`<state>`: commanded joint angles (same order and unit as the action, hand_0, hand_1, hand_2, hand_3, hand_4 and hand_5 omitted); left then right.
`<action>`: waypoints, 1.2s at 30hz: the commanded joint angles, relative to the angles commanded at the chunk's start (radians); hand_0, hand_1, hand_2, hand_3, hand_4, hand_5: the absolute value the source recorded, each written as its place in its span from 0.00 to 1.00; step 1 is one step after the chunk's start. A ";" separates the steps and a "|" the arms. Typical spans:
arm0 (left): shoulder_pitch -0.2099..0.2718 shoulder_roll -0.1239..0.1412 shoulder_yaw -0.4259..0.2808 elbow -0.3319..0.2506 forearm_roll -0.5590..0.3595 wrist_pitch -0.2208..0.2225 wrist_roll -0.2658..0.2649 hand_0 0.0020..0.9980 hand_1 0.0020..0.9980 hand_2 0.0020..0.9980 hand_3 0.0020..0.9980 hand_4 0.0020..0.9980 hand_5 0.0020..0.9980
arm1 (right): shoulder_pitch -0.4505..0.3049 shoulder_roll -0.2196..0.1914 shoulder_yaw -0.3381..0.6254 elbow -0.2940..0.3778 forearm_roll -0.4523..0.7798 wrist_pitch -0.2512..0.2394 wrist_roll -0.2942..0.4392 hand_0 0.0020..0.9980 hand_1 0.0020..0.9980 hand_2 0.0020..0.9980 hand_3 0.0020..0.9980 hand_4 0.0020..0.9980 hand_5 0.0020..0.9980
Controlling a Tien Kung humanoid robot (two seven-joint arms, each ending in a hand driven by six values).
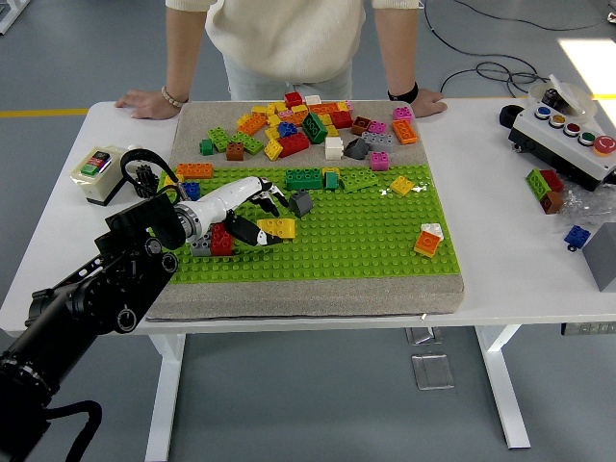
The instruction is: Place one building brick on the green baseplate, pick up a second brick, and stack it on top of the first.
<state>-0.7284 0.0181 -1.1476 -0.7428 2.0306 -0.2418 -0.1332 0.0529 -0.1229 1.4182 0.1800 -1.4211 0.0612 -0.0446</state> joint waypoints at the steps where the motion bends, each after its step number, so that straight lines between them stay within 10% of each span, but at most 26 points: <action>1: 0.003 0.001 -0.005 -0.008 0.006 -0.002 0.001 0.79 0.73 0.71 0.77 1.00 0.20 | 0.000 0.000 0.000 0.000 0.000 0.000 0.001 0.76 0.69 0.74 0.76 1.00 0.51; 16: 0.044 0.023 -0.016 -0.211 0.084 -0.073 0.052 0.93 0.83 0.81 0.83 1.00 0.22 | 0.002 0.000 0.006 0.000 -0.001 0.000 0.001 0.76 0.69 0.74 0.76 1.00 0.51; 36: -0.029 -0.013 0.041 -0.064 0.189 0.025 0.018 0.84 0.75 0.72 0.74 1.00 0.05 | 0.006 -0.002 -0.005 0.000 0.004 -0.001 0.000 0.76 0.69 0.73 0.76 1.00 0.51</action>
<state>-0.7577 0.0050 -1.1067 -0.8069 2.2192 -0.2170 -0.1156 0.0588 -0.1247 1.4127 0.1800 -1.4172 0.0601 -0.0450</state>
